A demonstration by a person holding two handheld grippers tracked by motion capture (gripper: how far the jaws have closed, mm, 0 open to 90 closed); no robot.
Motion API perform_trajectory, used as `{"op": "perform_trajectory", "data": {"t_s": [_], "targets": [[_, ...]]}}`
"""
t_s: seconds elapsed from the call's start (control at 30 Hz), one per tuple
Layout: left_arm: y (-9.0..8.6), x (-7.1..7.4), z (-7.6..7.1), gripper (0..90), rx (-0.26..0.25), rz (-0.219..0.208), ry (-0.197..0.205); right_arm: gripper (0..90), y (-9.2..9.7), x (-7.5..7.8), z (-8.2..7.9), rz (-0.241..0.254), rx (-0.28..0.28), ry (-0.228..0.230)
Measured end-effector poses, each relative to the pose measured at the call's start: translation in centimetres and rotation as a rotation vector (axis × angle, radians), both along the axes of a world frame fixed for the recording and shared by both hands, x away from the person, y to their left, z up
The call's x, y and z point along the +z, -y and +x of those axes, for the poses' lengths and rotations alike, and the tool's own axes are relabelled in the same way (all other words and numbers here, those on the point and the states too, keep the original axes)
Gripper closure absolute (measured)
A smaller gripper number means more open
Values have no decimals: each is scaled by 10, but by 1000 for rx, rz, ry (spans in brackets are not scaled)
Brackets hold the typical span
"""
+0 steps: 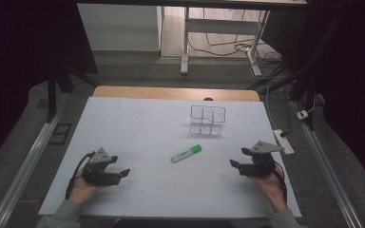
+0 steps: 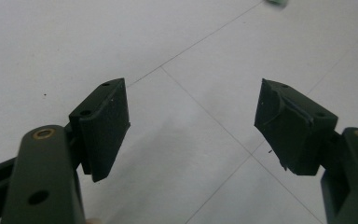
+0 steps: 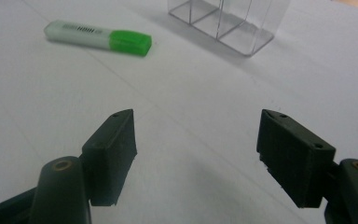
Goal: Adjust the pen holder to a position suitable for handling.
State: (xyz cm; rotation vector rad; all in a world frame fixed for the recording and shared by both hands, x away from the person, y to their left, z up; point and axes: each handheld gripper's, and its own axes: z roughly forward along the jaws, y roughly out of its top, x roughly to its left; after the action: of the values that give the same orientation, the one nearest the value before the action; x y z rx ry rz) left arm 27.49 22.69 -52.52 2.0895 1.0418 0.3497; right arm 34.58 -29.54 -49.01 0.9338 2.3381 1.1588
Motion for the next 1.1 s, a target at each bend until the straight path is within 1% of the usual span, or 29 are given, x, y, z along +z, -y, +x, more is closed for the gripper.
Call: {"op": "perform_trajectory", "data": {"t_s": [0.07,0.2,0.27,0.33,0.37,0.4,0.47,0.5,0.53,0.63,0.67,0.7,0.8,0.93,1.03,1.1], "targets": [[-1,0,0,255,5,-4,0,281,-3,2,6,8,-8,-6],[-1,0,0,254,6,-3,-1,285,-5,6,13,-4,-28,-10],[-1,0,0,254,4,4,-2,288,-5,8,17,-10,-38,-10],[-1,-1,0,254,4,4,-2,292,-6,11,22,6,-54,-8],[0,-1,0,254,4,5,-2,292,-6,11,22,6,-54,-8],[0,-1,0,254,4,6,-2,294,-7,13,28,5,-63,-12],[-1,-1,0,254,7,3,-1,298,-9,14,34,6,-69,-12],[-1,-1,0,254,7,3,-1,298,-9,14,34,6,-69,-12],[-1,-1,0,255,8,3,-1,301,-10,15,40,-1,-77,-16],[0,-1,0,254,5,8,-2,309,-11,15,47,-10,-99,-21],[0,-1,0,254,5,8,-2,309,-11,15,47,-10,-99,-21],[0,-1,0,254,4,8,-1,311,-11,15,52,-17,-109,-24],[0,-1,0,255,5,9,-1,315,-11,16,60,-11,-130,-26],[0,-1,0,254,7,12,1,326,-12,16,70,-29,-154,-35],[0,-2,0,254,8,15,-1,337,-14,14,77,-31,-164,-45],[-1,-2,0,254,9,16,-1,347,-15,13,81,-46,-168,-48]]}}
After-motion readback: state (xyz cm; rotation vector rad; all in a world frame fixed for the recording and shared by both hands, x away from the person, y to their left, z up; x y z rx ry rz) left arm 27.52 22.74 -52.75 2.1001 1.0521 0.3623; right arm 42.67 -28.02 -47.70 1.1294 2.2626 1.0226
